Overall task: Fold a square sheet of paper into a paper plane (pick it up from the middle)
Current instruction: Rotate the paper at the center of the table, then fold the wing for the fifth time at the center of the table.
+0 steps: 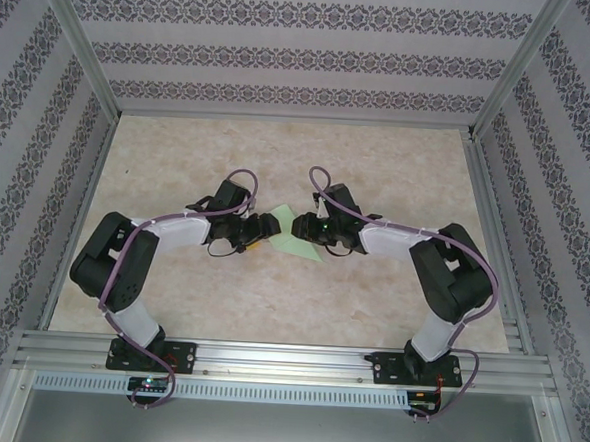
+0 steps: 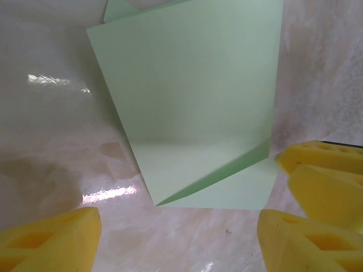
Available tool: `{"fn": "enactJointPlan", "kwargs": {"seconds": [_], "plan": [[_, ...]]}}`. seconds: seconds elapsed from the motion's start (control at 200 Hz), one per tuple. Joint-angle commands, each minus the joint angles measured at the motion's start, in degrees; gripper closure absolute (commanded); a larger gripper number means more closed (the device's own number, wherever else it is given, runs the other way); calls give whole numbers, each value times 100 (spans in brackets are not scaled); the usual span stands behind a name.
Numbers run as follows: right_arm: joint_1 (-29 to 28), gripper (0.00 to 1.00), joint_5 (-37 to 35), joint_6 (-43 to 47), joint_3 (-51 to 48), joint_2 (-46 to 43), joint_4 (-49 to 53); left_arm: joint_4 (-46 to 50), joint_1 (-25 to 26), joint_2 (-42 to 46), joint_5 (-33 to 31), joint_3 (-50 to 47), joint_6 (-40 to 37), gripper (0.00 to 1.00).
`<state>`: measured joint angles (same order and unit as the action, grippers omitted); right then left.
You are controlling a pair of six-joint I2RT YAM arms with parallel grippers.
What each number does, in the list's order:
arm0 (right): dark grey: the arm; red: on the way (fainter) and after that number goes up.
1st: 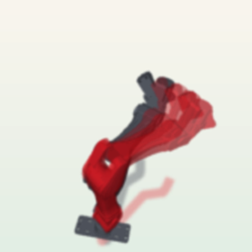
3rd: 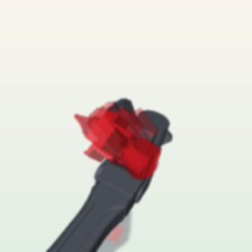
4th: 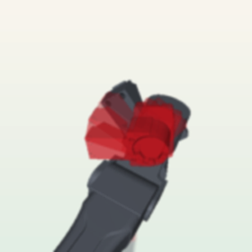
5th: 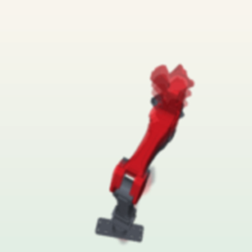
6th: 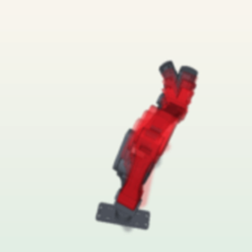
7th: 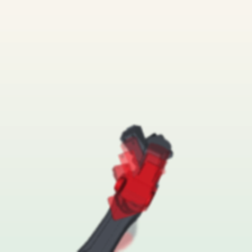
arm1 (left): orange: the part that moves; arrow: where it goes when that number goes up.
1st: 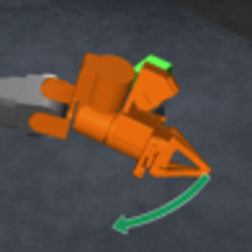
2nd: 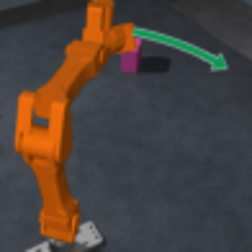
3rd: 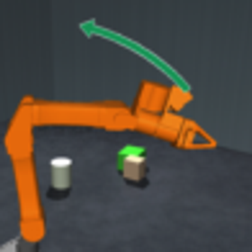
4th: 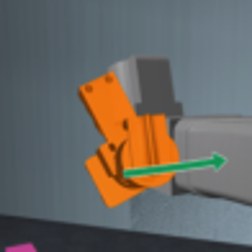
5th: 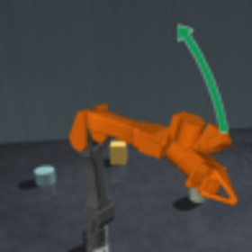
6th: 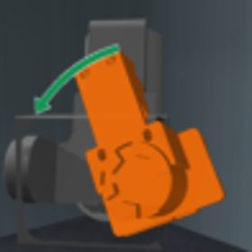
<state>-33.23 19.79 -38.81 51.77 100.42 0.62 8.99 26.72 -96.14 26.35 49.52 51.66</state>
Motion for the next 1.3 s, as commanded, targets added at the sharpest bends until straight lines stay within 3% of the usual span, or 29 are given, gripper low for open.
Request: {"fn": "enactJointPlan", "kwargs": {"seconds": [0.0,0.275,0.535,0.984,1.294], "plan": [[26,64,-144,-213,123,203,-10,-250,101,-63,79,-21,185,27],[145,65,-177,-277,159,461,129,-384,183,-190,262,2,291,29],[367,66,239,-699,-231,584,-403,-586,261,-374,492,70,408,35],[526,67,473,-883,-545,549,-721,-982,365,-746,626,304,659,53],[550,64,718,-740,-694,319,-1048,-1109,360,-881,370,460,714,66]]}}
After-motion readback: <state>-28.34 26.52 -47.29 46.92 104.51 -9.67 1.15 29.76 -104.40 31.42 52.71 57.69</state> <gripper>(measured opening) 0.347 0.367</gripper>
